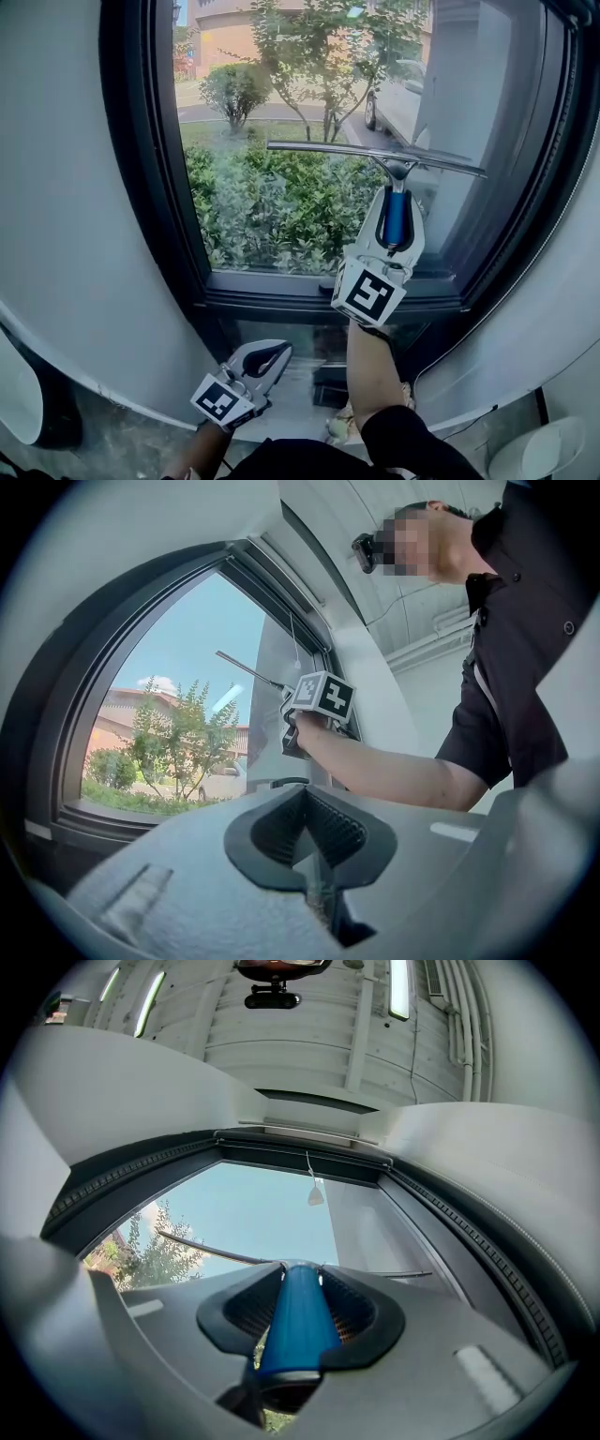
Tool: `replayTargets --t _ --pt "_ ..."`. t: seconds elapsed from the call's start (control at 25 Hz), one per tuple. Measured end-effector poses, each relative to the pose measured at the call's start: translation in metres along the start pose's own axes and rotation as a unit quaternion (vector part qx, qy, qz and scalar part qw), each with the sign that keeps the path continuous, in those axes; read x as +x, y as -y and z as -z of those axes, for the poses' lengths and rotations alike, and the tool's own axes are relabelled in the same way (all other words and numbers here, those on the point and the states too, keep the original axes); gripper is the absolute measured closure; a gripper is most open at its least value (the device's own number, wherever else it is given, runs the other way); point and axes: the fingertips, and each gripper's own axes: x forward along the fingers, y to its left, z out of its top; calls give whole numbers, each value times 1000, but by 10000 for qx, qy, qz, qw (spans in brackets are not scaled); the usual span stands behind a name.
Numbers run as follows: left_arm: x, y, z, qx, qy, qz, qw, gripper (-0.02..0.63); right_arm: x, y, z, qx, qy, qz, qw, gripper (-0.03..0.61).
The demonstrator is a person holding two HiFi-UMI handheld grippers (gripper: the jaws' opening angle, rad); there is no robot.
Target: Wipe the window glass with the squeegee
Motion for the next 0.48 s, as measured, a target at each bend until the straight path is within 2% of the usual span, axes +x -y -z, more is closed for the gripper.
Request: replayTargets --t 0.48 --pt "0 3 6 -36 -80 70 9999 615 -17 2 16 -86 -96 -6 9999 443"
